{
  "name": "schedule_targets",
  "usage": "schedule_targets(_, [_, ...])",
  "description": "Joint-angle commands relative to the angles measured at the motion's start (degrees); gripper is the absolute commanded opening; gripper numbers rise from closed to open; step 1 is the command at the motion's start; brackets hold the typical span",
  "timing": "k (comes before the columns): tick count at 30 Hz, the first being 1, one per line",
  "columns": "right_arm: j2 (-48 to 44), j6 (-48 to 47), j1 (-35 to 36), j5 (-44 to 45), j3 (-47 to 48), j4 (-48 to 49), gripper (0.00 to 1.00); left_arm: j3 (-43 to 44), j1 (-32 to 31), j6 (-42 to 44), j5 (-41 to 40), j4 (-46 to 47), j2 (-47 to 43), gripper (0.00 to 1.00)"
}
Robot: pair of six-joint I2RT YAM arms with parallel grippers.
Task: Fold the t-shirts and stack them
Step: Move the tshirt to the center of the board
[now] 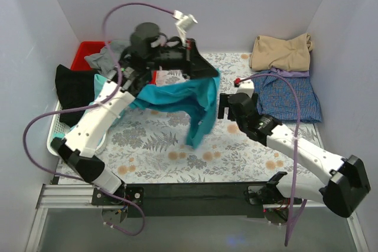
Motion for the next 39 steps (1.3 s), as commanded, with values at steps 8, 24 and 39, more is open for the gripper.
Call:
schedule_targets(8, [-15.0,10.7,0.0,15.4,-1.5,-16.0,0.98,-9.0,-8.7,4.0,-19.0,1.8,5.2,0.0])
schedule_targets(24, [-17.8,-9.2,2.8,-5.9,-0.2,-9.3,0.99,-3.4,-5.8,3.8,-23.8,4.1,22.7,0.0])
schedule_targets(39, [-5.6,-16.5,9.2,-1.7,5.4,-6.6,0.98,11.4,-7.2,2.3,-10.3,-2.1,28.3,0.0])
